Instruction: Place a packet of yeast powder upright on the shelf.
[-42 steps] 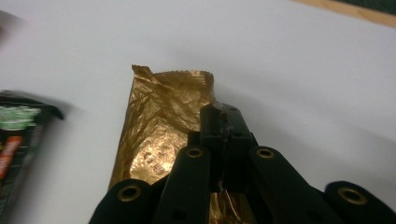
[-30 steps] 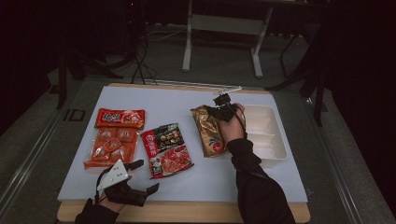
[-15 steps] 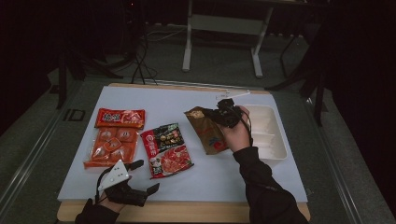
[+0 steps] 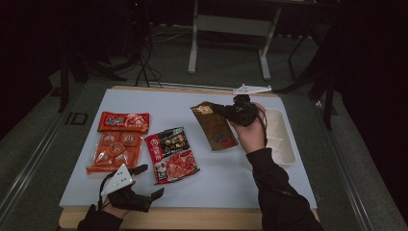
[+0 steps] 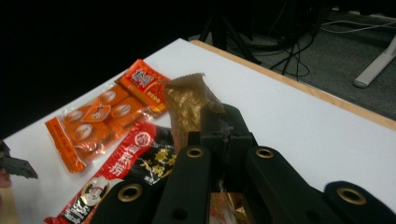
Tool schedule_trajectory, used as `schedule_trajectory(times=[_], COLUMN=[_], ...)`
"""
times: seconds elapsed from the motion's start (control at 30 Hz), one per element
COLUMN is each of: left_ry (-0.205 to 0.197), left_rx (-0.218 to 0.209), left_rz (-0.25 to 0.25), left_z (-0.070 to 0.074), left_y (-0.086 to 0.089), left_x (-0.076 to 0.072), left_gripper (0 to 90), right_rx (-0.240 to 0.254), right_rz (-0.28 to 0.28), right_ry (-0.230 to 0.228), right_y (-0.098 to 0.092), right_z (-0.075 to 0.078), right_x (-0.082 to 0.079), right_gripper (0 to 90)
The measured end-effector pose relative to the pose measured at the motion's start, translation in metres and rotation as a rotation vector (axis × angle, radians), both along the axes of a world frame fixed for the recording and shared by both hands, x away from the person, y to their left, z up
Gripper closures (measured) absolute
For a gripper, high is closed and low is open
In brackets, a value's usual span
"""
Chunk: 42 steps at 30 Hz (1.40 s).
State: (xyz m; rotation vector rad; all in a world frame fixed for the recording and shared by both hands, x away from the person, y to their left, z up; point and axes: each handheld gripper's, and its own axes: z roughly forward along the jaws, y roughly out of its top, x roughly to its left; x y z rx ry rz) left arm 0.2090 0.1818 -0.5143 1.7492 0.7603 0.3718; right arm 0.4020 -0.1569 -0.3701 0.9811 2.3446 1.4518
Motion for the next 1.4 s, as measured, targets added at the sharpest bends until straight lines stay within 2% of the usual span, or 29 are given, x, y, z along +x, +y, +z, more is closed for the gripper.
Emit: schedule_trajectory(times=[0.07,0.3,0.53,0.7,0.9,1.2,1.4], left_ry=[-0.002,-0.003,-0.009,-0.001,-0.006,-0.004,-0.002], left_rx=[-0.001,0.0,0.0,-0.004,0.002,0.004,0.004], left_rz=[0.001,0.012,0.03,0.041,0.056,0.07,0.081], left_z=[0.0,0.0,0.0,-0.001,-0.001,-0.001,-0.001], left_y=[0.0,0.001,0.002,0.004,0.005,0.008,0.01], left_x=[0.0,0.0,0.0,0.001,-0.001,-0.003,-0.006], left_gripper=[2.0,2.0,2.0,2.0,2.0,1.9,2.0], right_rx=[-0.002,0.038,0.04,0.055,0.066,0.082,0.071], right_rz=[-0.003,-0.028,-0.055,-0.092,-0.138,-0.201,-0.247], right_ry=[-0.008,-0.033,-0.055,-0.063,-0.062,-0.046,-0.052], right_y=[-0.002,-0.016,-0.031,-0.052,-0.071,-0.093,-0.105], right_z=[0.005,0.028,0.043,0.054,0.058,0.054,0.051], right_x=[0.0,0.004,0.01,0.021,0.031,0.048,0.059], right_gripper=[90.0,90.0,90.0,90.0,90.0,90.0,90.0])
